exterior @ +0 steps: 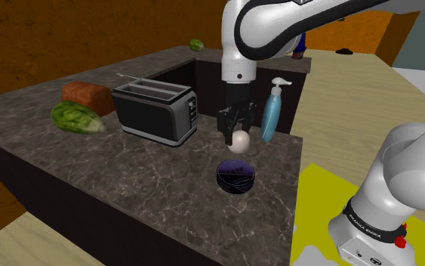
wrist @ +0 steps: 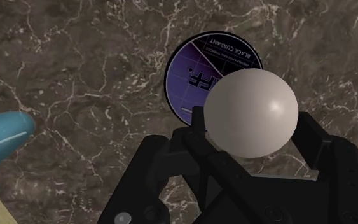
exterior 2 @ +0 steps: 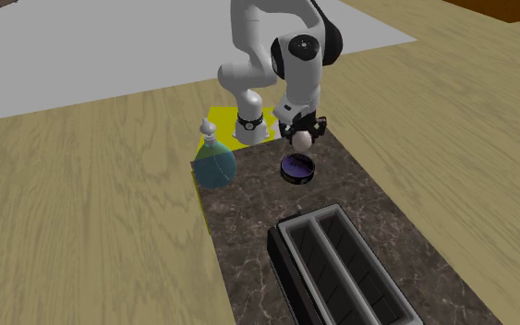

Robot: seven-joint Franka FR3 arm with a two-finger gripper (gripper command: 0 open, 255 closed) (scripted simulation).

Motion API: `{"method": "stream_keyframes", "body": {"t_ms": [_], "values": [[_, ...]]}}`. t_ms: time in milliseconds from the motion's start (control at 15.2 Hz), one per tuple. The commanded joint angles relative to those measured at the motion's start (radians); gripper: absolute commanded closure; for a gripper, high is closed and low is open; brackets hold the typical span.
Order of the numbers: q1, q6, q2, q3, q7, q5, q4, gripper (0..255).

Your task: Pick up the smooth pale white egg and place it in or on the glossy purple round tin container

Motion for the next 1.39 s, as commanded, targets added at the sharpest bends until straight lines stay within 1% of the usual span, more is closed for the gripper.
{"method": "stream_keyframes", "body": {"t_ms": [0,726,1254,1320], "values": [[0.002,0.023,-0.001,0.003,-0.001,0.004,-0.023,255],[0.006,0.182,0.065,0.017,-0.023,0.016,-0.117,255],[0.006,0.182,0.065,0.017,-0.023,0.016,-0.117,255],[0.006,0.182,0.065,0.017,-0.023,0.016,-0.117,0]]}}
